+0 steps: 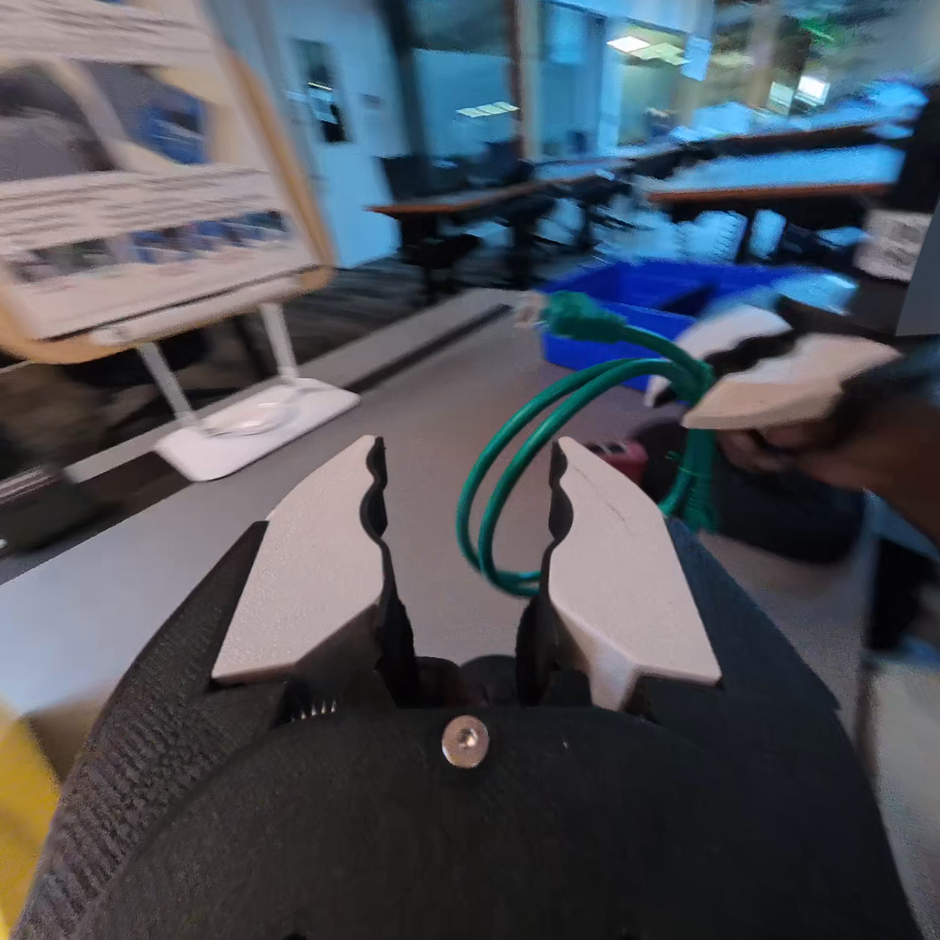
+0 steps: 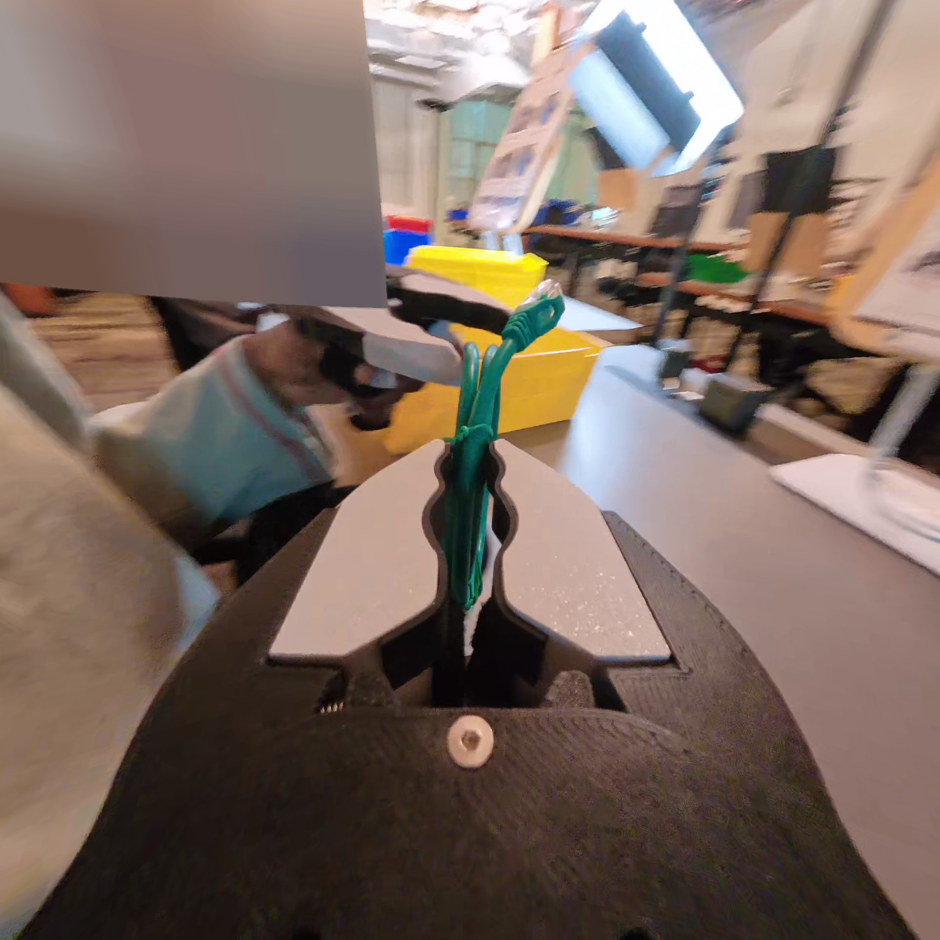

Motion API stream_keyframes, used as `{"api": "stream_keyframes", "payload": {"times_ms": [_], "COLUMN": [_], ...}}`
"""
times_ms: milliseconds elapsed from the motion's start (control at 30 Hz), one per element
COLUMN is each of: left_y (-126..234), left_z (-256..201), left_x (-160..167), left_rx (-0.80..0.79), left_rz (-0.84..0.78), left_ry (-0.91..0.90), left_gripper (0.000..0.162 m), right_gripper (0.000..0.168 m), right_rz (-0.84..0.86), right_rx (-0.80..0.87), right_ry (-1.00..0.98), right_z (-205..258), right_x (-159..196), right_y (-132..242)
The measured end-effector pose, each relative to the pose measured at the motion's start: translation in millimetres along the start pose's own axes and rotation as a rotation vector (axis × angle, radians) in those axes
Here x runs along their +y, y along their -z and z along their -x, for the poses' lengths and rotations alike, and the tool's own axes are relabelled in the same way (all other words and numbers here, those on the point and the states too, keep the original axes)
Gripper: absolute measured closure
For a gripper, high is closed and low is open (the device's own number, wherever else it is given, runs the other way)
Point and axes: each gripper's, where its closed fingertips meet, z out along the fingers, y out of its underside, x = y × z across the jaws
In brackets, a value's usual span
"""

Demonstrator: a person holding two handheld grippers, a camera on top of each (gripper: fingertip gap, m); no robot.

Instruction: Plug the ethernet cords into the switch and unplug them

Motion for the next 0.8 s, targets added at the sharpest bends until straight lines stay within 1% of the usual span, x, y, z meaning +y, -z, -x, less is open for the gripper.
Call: {"api": "stream_keyframes", "payload": {"times_ms": [33,67,100,167,233,267,333,367,467,500,533,567,633,667,700,767,800], "left_y": [1.8,1.9,-0.7,-12.1,-26.1,-33.5,-44.5,-48.2,-48.6,-45.8,-42.5,-37.5,-22.4,-14.0,-5.1,10.2,17.3], "left_z": [7.6,5.6,-2.6,-33.2,-62.4,-67.1,-71.6,-71.7,-74.8,-75.9,-75.0,-75.5,-82.2,-84.7,-88.5,-95.9,-100.8], "left_x": [-7.1,-13.3,-17.7,-22.2,-24.9,-25.0,-25.3,-25.2,-26.8,-26.5,-24.9,-21.8,-13.9,-11.5,-8.6,-2.2,0.7], "left_rx": [-0.067,-0.079,-0.057,0.076,0.21,0.216,0.212,0.205,0.25,0.284,0.312,0.358,0.51,0.58,0.653,0.778,0.844], "left_rz": [-0.027,-0.046,-0.057,-0.063,-0.079,-0.094,-0.125,-0.133,-0.137,-0.128,-0.112,-0.081,0.022,0.061,0.099,0.177,0.211], "left_ry": [0.033,0.067,0.105,0.211,0.326,0.373,0.434,0.45,0.474,0.472,0.47,0.452,0.437,0.441,0.43,0.422,0.418], "left_gripper": [0.099,0.099,0.099,0.101,0.1,0.101,0.11,0.122,0.138,0.144,0.149,0.15,0.15,0.15,0.15,0.151,0.15], "right_gripper": [0.155,0.156,0.156,0.155,0.155,0.155,0.155,0.155,0.153,0.151,0.146,0.139,0.133,0.117,0.11,0.104,0.104], "right_rz": [-0.03,-0.061,-0.086,-0.106,-0.074,-0.049,0.004,0.018,0.024,0.016,0.003,-0.021,-0.074,-0.111,-0.151,-0.241,-0.281], "right_rx": [0.105,0.202,0.287,0.429,0.515,0.54,0.546,0.528,0.481,0.422,0.33,0.212,-0.024,-0.077,-0.114,-0.171,-0.181], "right_ry": [0.014,0.028,0.047,0.104,0.195,0.238,0.3,0.323,0.313,0.304,0.295,0.274,0.178,0.103,0.031,-0.058,-0.048], "right_z": [-11.5,-21.3,-28.7,-38.7,-40.4,-39.2,-34.3,-30.3,-25.9,-22.2,-15.2,-5.4,12.6,12.3,10.0,7.2,7.6], "right_x": [-5.8,-11.1,-15.1,-19.4,-19.1,-17.9,-13.7,-12.0,-7.6,-6.5,-5.7,-6.1,-7.6,-11.7,-16.7,-28.8,-33.8], "right_y": [2.9,6.5,10.4,16.3,15.9,13.8,6.4,1.9,-5.1,-7.6,-10.1,-11.0,-3.4,3.0,9.9,23.6,28.9]}}
